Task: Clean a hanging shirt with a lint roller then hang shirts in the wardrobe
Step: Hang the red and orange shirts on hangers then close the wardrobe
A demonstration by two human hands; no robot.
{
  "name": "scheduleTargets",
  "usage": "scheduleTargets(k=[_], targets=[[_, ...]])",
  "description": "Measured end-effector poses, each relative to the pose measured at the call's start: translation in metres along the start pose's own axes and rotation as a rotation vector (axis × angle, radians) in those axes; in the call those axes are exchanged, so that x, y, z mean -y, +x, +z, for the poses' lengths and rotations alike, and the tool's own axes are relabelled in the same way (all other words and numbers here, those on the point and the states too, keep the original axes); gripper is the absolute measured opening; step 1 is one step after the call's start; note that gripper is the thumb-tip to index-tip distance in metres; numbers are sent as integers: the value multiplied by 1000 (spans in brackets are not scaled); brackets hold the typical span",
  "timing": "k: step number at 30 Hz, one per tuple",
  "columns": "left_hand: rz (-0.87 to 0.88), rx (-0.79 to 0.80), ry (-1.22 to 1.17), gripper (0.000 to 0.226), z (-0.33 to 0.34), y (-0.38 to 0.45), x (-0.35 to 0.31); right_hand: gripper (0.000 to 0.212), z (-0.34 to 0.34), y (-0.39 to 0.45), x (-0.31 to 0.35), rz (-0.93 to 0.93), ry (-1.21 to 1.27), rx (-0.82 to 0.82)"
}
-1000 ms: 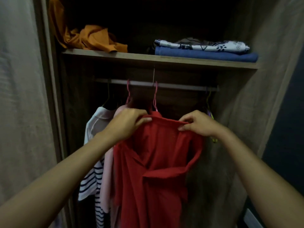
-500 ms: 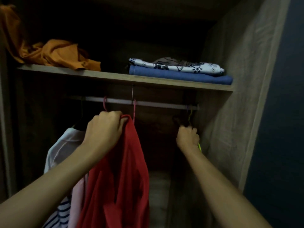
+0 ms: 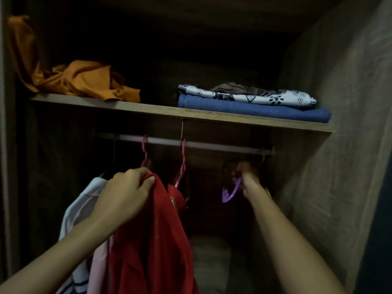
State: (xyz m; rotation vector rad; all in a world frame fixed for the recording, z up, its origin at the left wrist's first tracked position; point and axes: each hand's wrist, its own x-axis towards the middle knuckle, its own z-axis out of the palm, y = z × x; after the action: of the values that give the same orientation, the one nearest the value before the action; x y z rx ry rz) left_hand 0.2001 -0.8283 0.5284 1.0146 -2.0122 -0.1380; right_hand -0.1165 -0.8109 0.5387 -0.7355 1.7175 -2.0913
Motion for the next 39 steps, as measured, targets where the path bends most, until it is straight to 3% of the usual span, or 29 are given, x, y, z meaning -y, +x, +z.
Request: scheduleTargets(k=[2, 4, 7, 9, 14, 16, 19, 22, 25, 27, 31, 34, 39], targets=[[-5, 20, -28, 19, -1, -4, 2, 22, 1, -5, 3, 189, 222, 94], [-5, 20, -46, 16, -1, -5, 3, 22, 2, 0, 3, 258, 268, 163], [-10, 16, -48, 12, -2, -5, 5, 58, 4, 10, 0, 256, 269, 285], [-17, 20, -63, 12, -3, -5, 7, 67, 8, 11, -1, 241, 234, 352], [-44, 37, -85, 13, -7, -10, 6, 27, 16, -10, -2, 61, 72, 236], [-60, 49, -75, 15, -9, -12, 3, 24, 16, -21, -7, 26, -131, 290], [-62, 63, -50, 17, -9, -12, 1, 46, 18, -35, -12, -145, -738, 250], [-90, 73, -61, 18, -10, -10, 0, 27, 20, -60, -10, -284, -643, 281], [-117, 93, -53, 17, -15, -16, 2, 30, 19, -91, -8, -364, -536, 224], [-120, 100, -56, 16, -18, -21, 3, 37, 15, -108, -7, -428, -695, 234], [-121, 117, -66, 17, -24, -26, 6, 54, 4, -133, -1, -628, -1150, 420], [-155, 136, -82, 16, -26, -27, 13, 56, -3, -145, 6, -631, -857, 487], [-225, 147, -134, 25, -28, -31, 18, 45, -5, -165, 7, -196, 122, 264]])
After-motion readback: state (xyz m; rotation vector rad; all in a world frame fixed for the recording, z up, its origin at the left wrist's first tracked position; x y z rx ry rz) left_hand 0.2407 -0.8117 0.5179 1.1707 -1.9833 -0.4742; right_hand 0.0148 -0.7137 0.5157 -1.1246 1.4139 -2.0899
